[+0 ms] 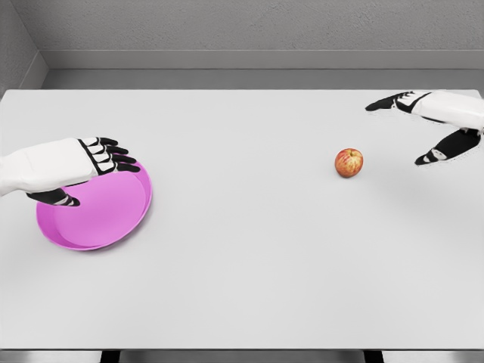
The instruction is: Put the apple on the plate with both arms
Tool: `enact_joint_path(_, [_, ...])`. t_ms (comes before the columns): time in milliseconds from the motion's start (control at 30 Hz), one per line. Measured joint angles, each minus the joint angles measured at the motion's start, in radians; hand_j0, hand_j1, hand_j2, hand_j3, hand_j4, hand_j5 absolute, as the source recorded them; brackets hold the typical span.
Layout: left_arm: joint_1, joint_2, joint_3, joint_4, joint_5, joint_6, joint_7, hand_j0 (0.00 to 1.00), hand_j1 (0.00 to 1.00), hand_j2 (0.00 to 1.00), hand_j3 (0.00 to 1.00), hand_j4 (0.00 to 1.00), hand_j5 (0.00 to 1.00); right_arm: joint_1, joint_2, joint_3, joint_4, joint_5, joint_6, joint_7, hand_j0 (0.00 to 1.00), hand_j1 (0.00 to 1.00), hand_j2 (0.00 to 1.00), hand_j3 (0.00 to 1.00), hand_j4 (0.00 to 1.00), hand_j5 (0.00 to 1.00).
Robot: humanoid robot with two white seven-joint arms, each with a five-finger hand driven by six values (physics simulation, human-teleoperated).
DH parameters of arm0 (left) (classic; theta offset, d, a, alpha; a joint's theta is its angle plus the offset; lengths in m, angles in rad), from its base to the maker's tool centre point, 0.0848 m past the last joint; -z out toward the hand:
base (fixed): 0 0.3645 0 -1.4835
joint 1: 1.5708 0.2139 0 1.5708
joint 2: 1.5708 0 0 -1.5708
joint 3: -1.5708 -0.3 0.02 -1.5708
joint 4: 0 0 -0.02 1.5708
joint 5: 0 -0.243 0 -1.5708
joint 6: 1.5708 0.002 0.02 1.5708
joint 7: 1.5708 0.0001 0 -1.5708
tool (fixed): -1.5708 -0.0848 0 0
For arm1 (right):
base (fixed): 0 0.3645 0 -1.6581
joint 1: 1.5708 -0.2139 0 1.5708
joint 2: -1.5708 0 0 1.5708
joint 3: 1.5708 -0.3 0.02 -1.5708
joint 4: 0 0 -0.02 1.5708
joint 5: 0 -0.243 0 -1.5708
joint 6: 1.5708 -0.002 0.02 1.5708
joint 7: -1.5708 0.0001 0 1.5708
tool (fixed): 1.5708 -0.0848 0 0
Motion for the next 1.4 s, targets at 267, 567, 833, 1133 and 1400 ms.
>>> enact_joint_path(267, [-0.002, -0.002, -0.001, 0.001, -0.001, 0.000, 0.000, 1.00, 1.00, 1.00, 1.00, 1.00, 1.00, -0.038, 0.101, 0.117, 0.114, 0.097, 0.046, 0.000, 1.00, 1.00, 1.00, 1.00, 1.00, 1.00])
enact_joint_path(567, [-0.005, -0.002, -0.002, 0.001, -0.001, 0.000, -0.001, 1.00, 1.00, 1.00, 1.00, 1.00, 1.00, -0.094, 0.148, 0.170, 0.129, 0.120, 0.075, 0.000, 1.00, 1.00, 1.00, 1.00, 1.00, 1.00])
enact_joint_path(833, [-0.005, -0.003, -0.003, 0.000, -0.001, 0.000, -0.002, 1.00, 1.00, 1.00, 1.00, 1.00, 1.00, -0.110, 0.192, 0.215, 0.150, 0.138, 0.081, 0.000, 1.00, 1.00, 1.00, 1.00, 1.00, 1.00])
enact_joint_path(1133, [-0.005, -0.003, -0.003, 0.001, -0.001, 0.000, -0.002, 1.00, 1.00, 1.00, 1.00, 1.00, 1.00, -0.123, 0.220, 0.237, 0.183, 0.171, 0.081, 0.000, 1.00, 1.00, 1.00, 1.00, 1.00, 1.00])
enact_joint_path(1400, [-0.005, -0.007, -0.003, 0.000, -0.003, 0.000, -0.003, 1.00, 1.00, 1.00, 1.00, 1.00, 1.00, -0.138, 0.246, 0.237, 0.247, 0.181, 0.072, 0.000, 1.00, 1.00, 1.00, 1.00, 1.00, 1.00])
